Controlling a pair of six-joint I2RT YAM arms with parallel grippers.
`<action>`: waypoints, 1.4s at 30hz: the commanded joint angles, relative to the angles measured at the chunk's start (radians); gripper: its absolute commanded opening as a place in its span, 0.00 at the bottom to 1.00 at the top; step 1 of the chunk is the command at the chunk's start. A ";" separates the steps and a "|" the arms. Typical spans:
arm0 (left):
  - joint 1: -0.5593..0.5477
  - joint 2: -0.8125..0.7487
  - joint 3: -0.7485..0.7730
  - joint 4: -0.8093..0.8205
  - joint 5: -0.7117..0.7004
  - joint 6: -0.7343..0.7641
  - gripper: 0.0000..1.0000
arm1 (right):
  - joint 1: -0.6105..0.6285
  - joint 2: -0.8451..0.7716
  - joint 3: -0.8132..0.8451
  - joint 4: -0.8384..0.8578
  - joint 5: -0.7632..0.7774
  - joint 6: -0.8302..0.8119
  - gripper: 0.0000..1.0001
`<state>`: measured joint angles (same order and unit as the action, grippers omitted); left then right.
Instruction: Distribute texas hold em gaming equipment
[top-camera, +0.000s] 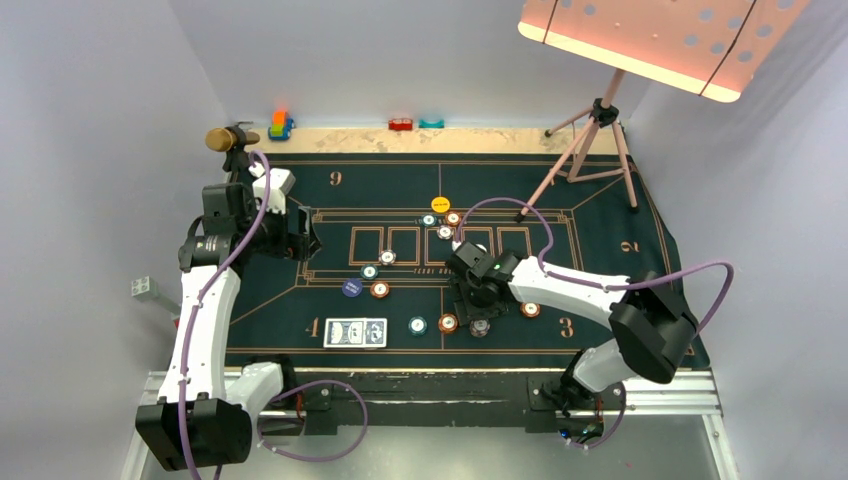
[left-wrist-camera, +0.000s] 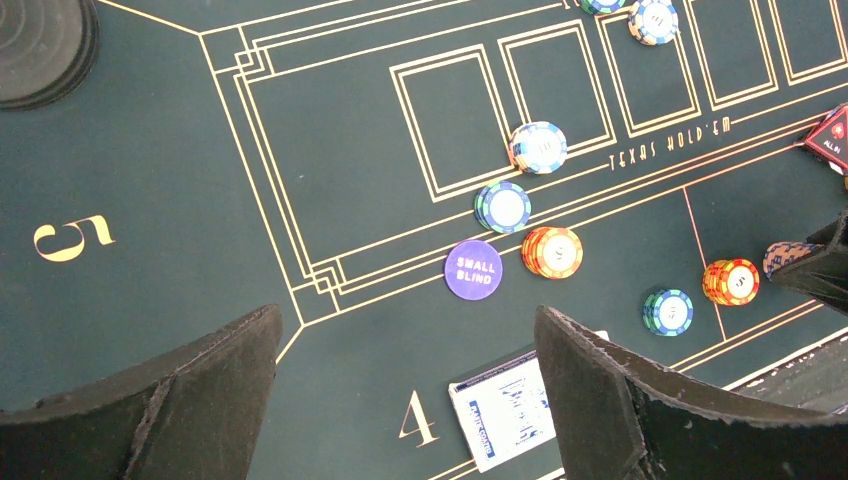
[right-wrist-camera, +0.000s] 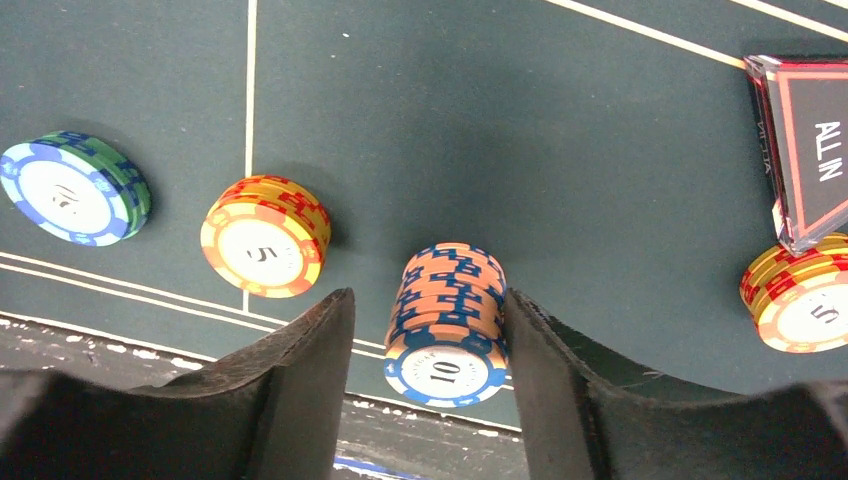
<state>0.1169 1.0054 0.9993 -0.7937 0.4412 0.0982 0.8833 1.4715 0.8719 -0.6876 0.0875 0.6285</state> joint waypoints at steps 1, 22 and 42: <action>0.007 -0.012 -0.003 0.022 0.009 0.013 1.00 | 0.003 0.005 -0.020 0.016 0.017 0.011 0.56; 0.007 -0.015 -0.003 0.020 0.007 0.014 1.00 | 0.002 -0.041 -0.012 -0.027 -0.013 0.012 0.24; 0.007 -0.022 -0.005 0.019 0.006 0.014 1.00 | -0.267 -0.019 0.165 -0.093 0.108 -0.108 0.08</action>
<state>0.1169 1.0019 0.9993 -0.7937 0.4412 0.0986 0.6460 1.4258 0.9592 -0.7849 0.1207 0.5648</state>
